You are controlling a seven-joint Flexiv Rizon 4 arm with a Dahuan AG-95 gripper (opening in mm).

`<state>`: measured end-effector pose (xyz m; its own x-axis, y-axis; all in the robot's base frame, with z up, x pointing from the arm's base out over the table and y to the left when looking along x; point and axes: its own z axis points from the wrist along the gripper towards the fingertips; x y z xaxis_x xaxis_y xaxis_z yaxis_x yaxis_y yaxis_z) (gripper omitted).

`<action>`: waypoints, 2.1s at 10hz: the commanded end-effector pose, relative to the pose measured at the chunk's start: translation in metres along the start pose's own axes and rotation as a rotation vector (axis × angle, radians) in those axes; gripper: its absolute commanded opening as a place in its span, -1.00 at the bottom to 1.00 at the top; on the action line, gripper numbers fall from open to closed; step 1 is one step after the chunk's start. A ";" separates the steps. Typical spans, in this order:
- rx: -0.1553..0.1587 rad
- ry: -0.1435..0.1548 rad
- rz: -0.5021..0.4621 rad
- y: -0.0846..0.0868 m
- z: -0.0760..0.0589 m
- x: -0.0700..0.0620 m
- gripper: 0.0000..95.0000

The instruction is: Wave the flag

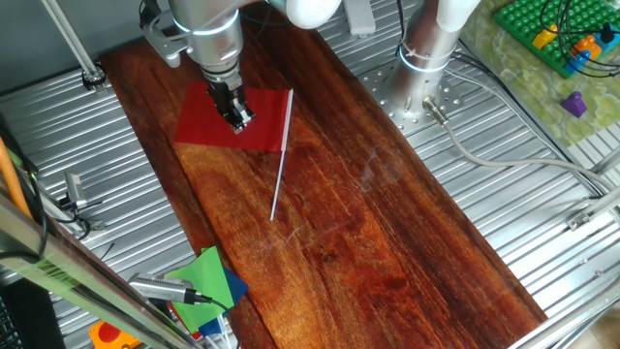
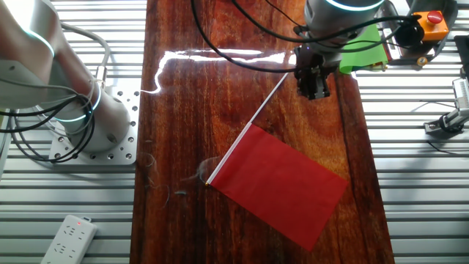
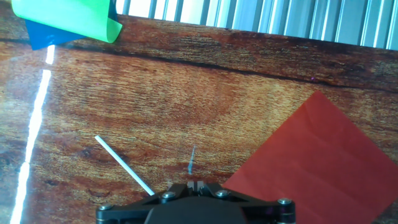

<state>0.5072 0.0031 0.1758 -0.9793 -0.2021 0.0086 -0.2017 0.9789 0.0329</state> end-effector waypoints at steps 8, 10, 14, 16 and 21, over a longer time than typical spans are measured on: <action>-0.003 -0.006 0.010 0.001 -0.002 0.000 -1.00; -0.005 -0.002 0.010 0.001 -0.002 -0.001 -1.00; -0.038 0.053 -0.027 0.004 -0.012 -0.032 -1.00; -0.047 0.063 -0.035 0.004 -0.011 -0.043 -1.00; -0.063 0.113 -0.035 0.016 0.003 -0.053 -1.00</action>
<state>0.5569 0.0311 0.1707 -0.9626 -0.2419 0.1224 -0.2307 0.9680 0.0988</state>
